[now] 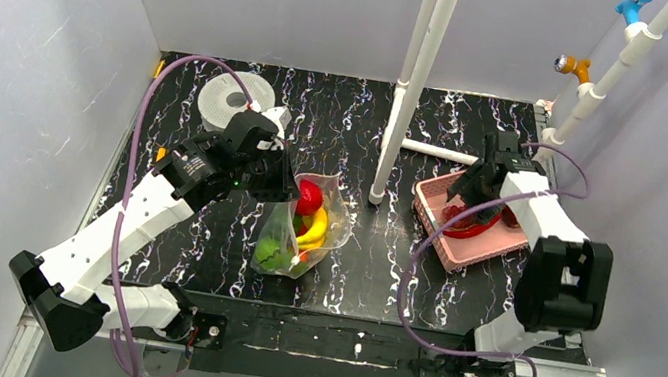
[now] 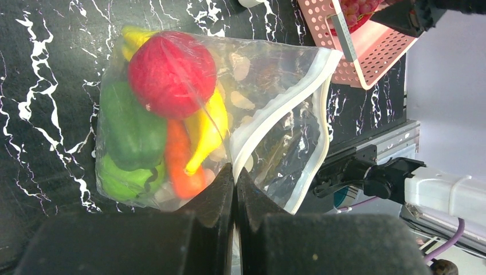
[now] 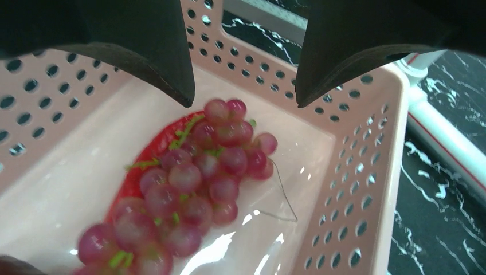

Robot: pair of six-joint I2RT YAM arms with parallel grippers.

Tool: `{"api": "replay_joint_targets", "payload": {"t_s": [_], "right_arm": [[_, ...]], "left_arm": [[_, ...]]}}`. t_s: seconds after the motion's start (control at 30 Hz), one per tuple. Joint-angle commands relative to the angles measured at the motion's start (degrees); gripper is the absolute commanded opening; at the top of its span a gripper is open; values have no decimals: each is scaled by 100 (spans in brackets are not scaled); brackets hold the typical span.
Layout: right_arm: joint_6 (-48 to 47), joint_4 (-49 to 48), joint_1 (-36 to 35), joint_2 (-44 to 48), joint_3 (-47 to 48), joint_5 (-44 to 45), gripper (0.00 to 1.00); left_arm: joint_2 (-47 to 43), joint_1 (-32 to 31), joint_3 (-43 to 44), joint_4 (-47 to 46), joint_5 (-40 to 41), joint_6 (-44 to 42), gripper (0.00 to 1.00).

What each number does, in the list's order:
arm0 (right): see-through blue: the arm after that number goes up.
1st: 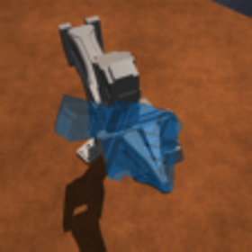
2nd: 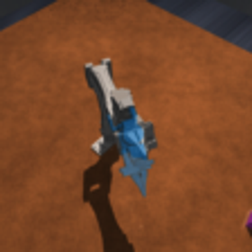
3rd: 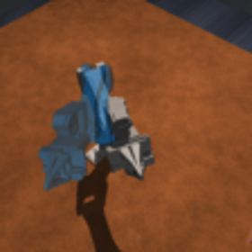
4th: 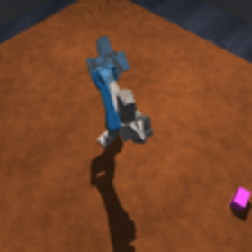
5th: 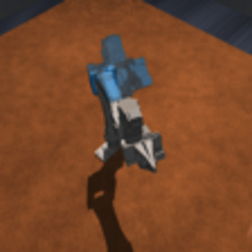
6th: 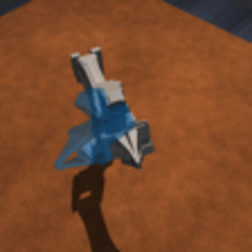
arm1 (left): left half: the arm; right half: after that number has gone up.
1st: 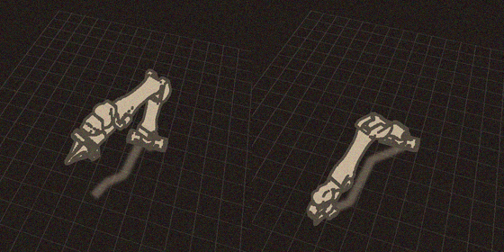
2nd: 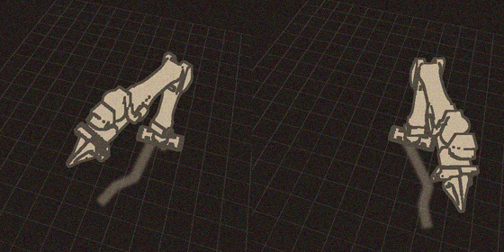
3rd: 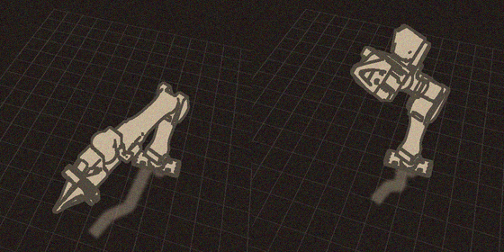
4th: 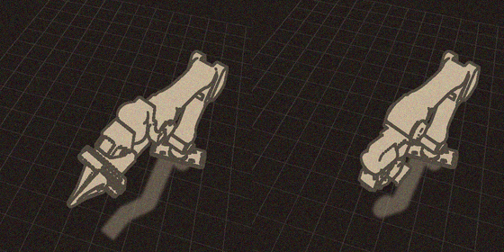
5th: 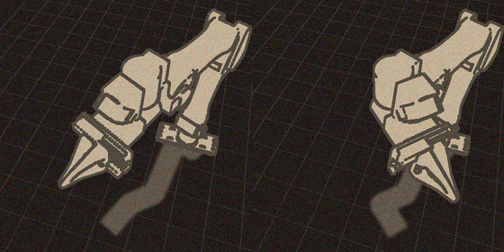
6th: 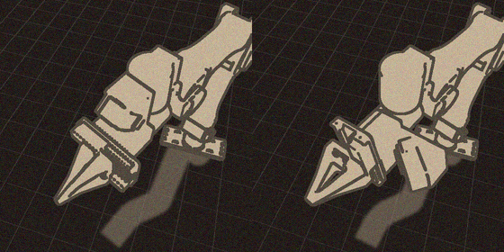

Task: Place the food in the zip-top bag and seal the zipper
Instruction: Pick up the fake fruit from the bin, then place the fake fruit in the zipper food storage bag.

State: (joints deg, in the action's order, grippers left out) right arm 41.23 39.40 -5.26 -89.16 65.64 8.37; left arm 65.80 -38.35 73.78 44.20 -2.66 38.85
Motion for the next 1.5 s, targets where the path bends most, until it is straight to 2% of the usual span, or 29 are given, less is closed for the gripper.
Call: {"api": "replay_joint_targets", "payload": {"t_s": [0.0, 0.43, 0.63, 0.9, 1.0, 1.27, 1.47], "right_arm": [[222, 135, -2, -604, 571, -79, 71], [136, -46, -1, -1610, 522, 448, 72], [-110, -161, -11, -1535, 439, 279, 45], [-615, -274, -96, -473, 184, 266, 16], [-812, -313, -121, 161, 11, 224, 9], [-1443, -744, -119, 1847, -744, -560, 3], [-1913, -1085, -127, 2580, -1114, -2349, 6]], "left_arm": [[-202, 19, 79, 100, -23, 19, 0], [-193, 14, 61, 98, -26, -7, 0], [-222, 17, 65, 118, 12, -19, 0], [-155, 19, 40, 66, -61, -1, 0], [-140, 18, 39, 44, -86, 14, 0], [-93, 19, 57, 5, -121, 4, 0], [-41, 18, 31, -69, -187, 15, 0]]}}
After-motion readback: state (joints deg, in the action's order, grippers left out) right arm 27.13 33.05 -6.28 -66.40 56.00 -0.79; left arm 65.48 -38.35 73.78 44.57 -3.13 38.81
